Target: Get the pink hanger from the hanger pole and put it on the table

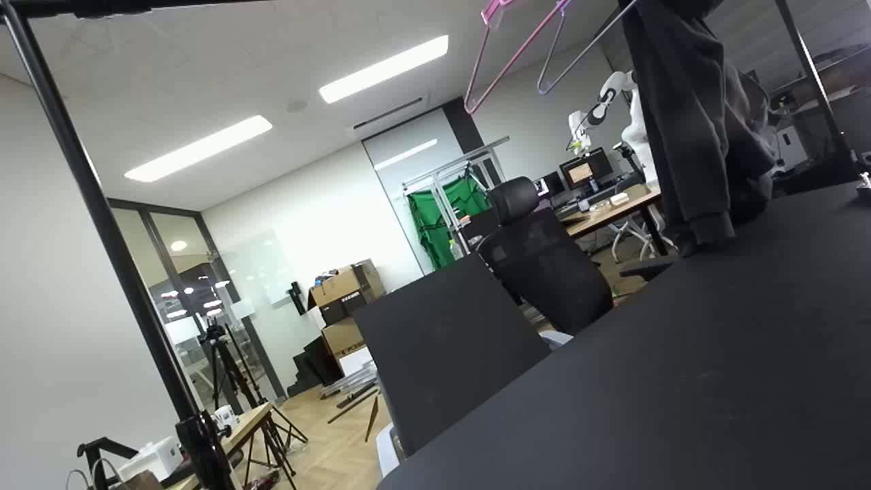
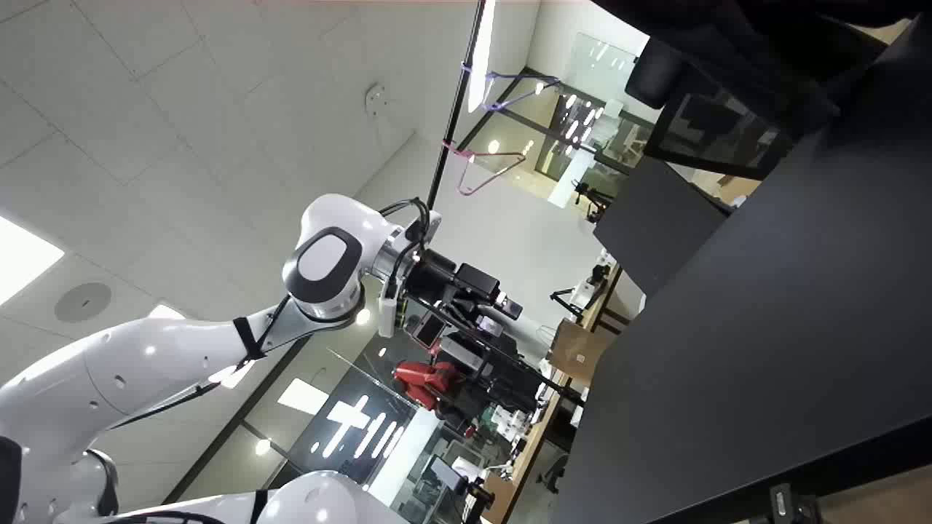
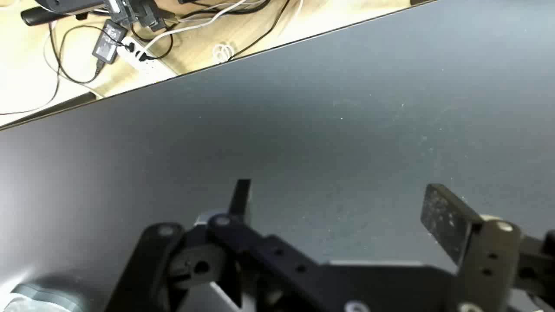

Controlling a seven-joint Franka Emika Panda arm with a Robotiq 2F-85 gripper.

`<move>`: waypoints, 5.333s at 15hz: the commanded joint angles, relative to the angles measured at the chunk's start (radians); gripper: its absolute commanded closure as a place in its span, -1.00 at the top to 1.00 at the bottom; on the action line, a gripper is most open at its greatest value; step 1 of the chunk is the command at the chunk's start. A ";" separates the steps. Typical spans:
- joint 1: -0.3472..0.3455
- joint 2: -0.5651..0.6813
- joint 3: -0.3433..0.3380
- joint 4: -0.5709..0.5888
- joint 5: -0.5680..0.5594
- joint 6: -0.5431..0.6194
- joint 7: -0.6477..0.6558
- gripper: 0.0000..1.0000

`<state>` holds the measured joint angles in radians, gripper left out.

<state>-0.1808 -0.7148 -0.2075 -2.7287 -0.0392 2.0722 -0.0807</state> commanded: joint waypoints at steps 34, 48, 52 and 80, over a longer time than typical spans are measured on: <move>0.115 -0.117 0.026 0.180 0.174 0.409 -0.005 1.00; 0.210 0.250 0.036 0.400 0.196 0.846 0.010 1.00; 0.227 0.435 0.068 0.607 0.198 0.913 0.064 1.00; 0.172 0.768 0.213 1.038 -0.185 0.793 0.370 1.00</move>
<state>-0.0084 0.0158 0.0124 -1.7237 -0.1073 2.8271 0.2093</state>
